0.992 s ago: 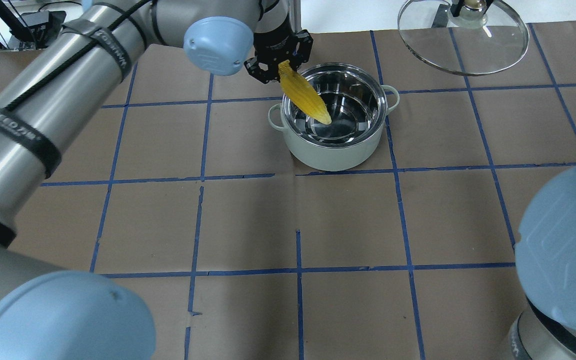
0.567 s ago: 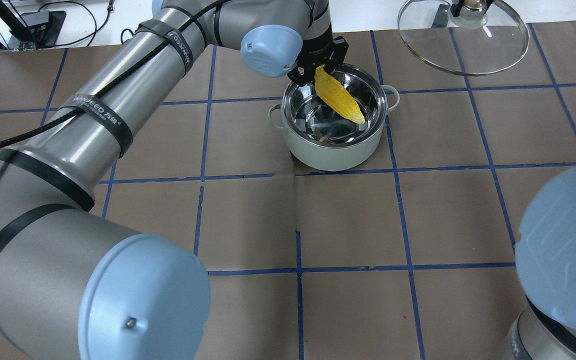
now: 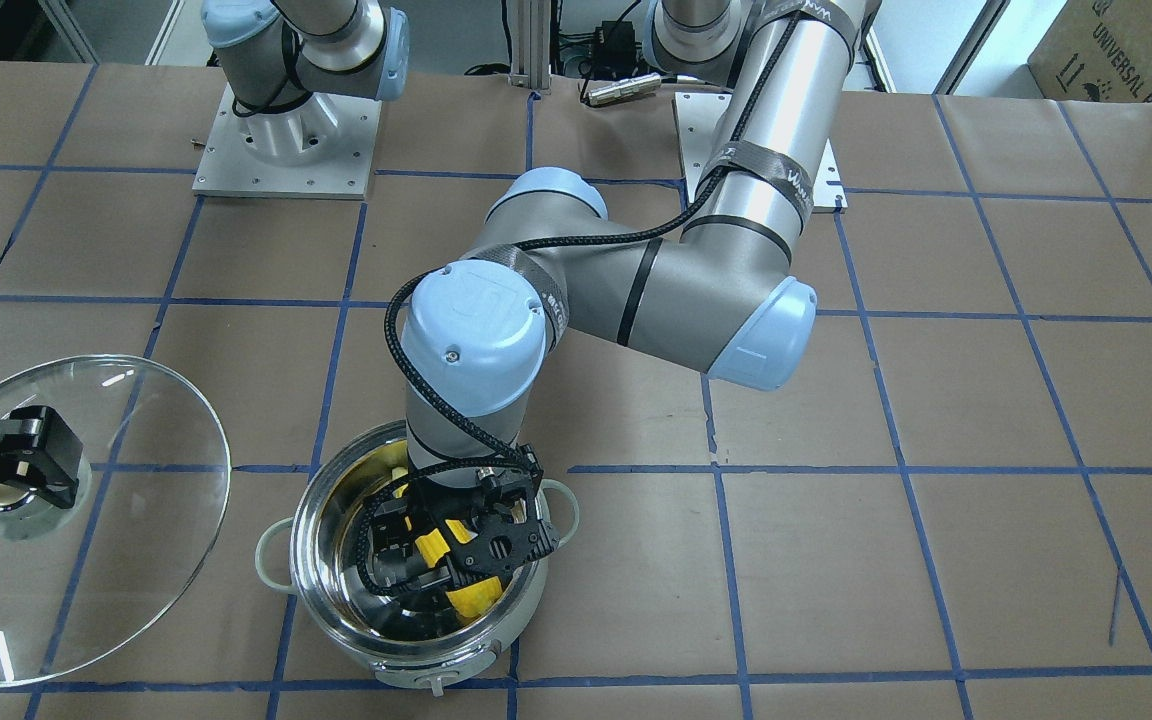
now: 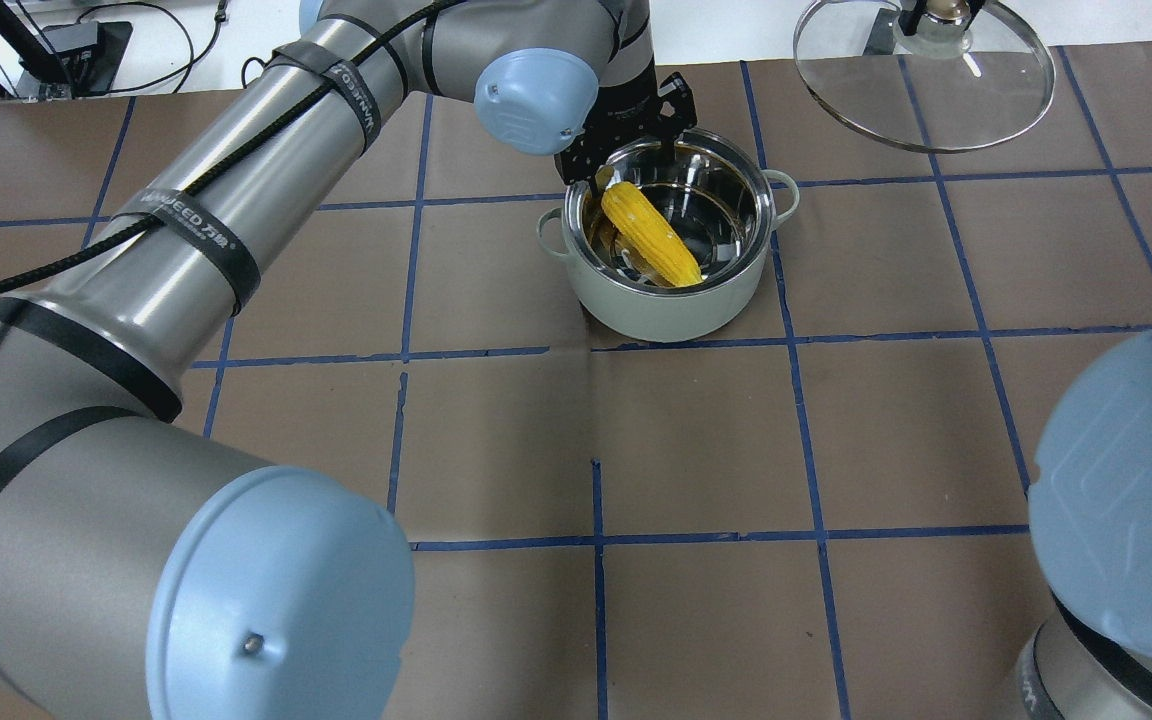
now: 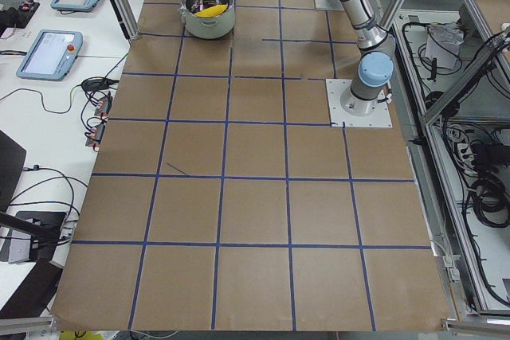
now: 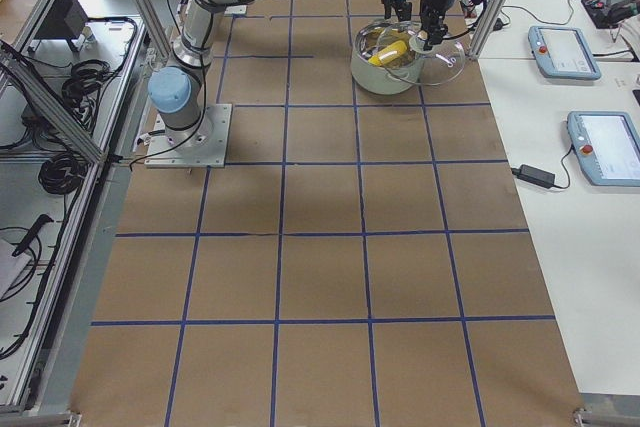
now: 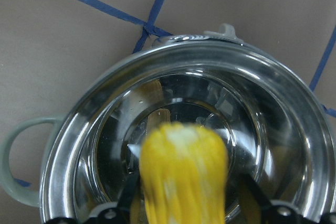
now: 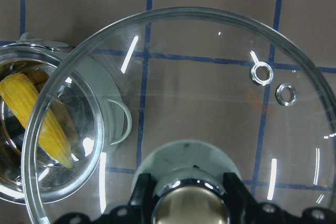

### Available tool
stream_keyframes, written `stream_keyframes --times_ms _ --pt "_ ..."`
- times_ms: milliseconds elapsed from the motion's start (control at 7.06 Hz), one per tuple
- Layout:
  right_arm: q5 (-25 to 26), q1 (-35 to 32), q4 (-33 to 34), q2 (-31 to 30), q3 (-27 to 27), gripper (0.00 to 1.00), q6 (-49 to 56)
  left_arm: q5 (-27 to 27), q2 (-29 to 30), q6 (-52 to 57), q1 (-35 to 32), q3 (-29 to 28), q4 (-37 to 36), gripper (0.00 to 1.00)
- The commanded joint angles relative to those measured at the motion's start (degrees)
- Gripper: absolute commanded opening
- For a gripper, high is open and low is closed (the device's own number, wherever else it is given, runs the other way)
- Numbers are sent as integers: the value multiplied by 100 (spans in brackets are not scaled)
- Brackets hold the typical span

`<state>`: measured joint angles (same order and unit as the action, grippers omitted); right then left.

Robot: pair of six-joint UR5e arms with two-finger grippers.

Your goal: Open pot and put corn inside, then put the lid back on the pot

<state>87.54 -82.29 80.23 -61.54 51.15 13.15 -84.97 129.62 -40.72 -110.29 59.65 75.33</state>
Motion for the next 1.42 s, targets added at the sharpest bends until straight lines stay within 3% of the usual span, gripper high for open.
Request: stream_keyframes --times_ms 0,142,425,567,992,1276 --pt "9 -76 45 -16 0 10 -31 -11 -277 1025 409 11 627 100" --pt "18 -285 132 89 0 10 -119 -80 -523 2049 742 11 1311 100" --pt "132 -969 554 300 9 10 -757 -221 -980 2840 1358 20 2227 100" --pt "262 -1199 659 414 18 10 -1292 -735 -1148 3181 1535 116 2623 100" --pt "308 -1877 590 494 271 10 -2043 -890 -2052 3334 1800 1491 2401 100" --pt "273 -1939 852 486 796 9 -2062 -889 -2369 3562 1923 1961 1907 100"
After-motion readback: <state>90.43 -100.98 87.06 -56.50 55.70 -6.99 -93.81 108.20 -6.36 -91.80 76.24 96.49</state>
